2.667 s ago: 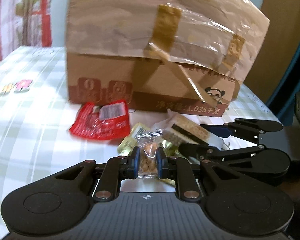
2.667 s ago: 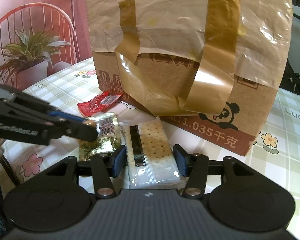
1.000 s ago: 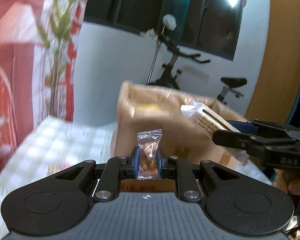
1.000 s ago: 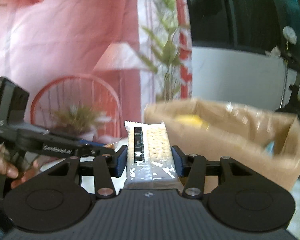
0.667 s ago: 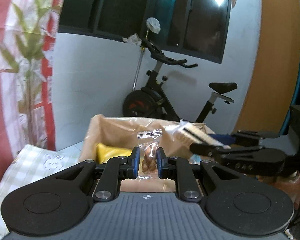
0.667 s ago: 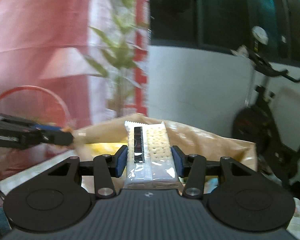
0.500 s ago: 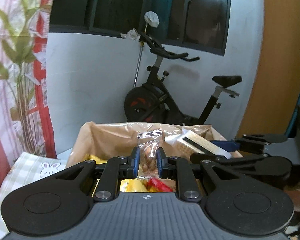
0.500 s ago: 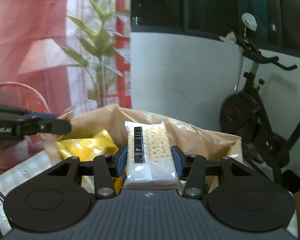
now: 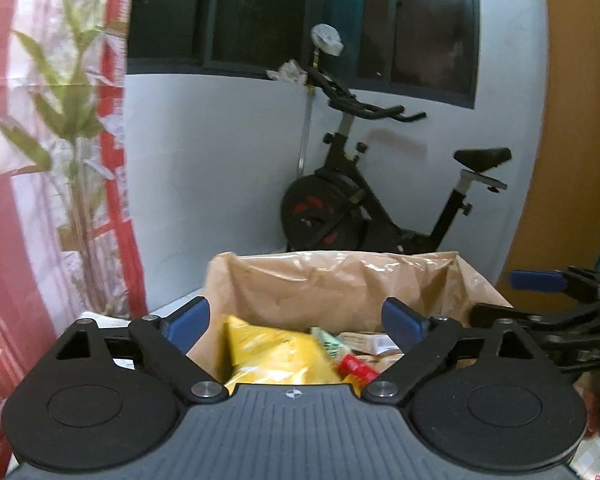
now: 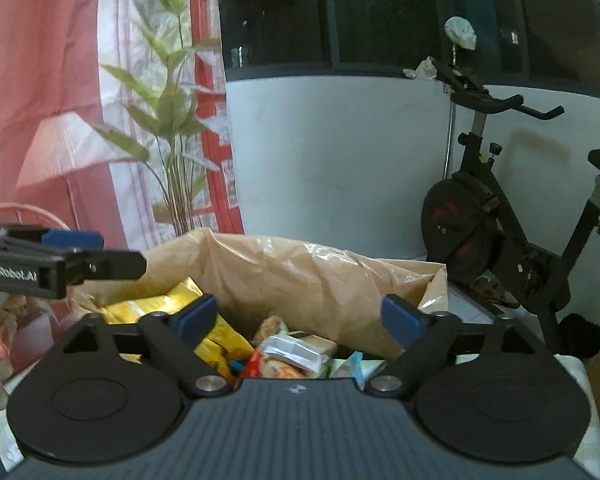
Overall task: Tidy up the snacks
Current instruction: 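Carry both packs over the box and open both grippers to release them, then move both tools back toward the red candy bag and gold foil pack, then grasp red candy bag with left gripper while right gripper grasps gold foil pack, then carry both packs over the box and open both grippers to drop them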
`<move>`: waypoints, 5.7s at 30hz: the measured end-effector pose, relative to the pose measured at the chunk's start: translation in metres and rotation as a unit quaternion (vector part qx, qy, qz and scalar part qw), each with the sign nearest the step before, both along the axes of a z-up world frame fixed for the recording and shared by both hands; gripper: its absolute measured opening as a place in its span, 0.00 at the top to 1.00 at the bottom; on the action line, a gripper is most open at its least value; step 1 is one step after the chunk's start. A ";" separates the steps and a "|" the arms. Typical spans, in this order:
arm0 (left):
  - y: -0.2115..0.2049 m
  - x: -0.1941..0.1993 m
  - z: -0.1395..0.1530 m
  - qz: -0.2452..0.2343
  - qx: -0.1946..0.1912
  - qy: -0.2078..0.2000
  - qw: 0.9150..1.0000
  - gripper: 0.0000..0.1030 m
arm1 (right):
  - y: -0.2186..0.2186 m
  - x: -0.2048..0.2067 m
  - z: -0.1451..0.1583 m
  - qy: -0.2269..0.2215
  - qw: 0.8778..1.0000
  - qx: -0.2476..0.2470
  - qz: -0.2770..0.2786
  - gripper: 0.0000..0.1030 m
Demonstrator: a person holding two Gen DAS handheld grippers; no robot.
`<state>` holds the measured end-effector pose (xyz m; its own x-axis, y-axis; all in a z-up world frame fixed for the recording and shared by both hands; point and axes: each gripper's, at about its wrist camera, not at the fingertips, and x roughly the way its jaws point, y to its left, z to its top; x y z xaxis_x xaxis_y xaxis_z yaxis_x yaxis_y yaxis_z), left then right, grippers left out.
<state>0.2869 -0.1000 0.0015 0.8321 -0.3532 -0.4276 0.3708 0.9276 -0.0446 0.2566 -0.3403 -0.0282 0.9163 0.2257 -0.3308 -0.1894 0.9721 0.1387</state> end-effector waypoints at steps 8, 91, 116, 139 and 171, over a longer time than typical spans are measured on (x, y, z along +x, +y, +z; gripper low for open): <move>0.051 -0.030 -0.011 0.030 -0.020 0.007 0.999 0.07 | 0.033 -0.045 -0.004 -0.024 0.999 -0.008 0.023 0.00; 0.032 -0.044 -0.204 0.022 0.056 0.159 0.985 0.68 | 0.072 -0.066 -0.209 0.135 0.987 -0.029 0.081 0.48; 0.099 -0.087 -0.134 0.053 -0.006 0.110 0.993 0.70 | 0.117 -0.072 -0.139 0.065 0.976 -0.071 0.196 0.50; -0.022 0.020 -0.019 -0.039 -0.032 0.004 0.999 0.68 | 0.026 -0.002 -0.006 -0.005 0.995 -0.079 0.055 0.50; 0.025 -0.048 0.036 0.030 0.006 -0.031 0.999 0.05 | 0.024 -0.062 0.050 -0.027 0.999 0.009 -0.029 0.00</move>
<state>0.2393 -0.0751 0.0373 0.8770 -0.2971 -0.3776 0.3161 0.9486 -0.0121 0.1946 -0.3161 0.0222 0.9446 0.1767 -0.2765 -0.1403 0.9792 0.1464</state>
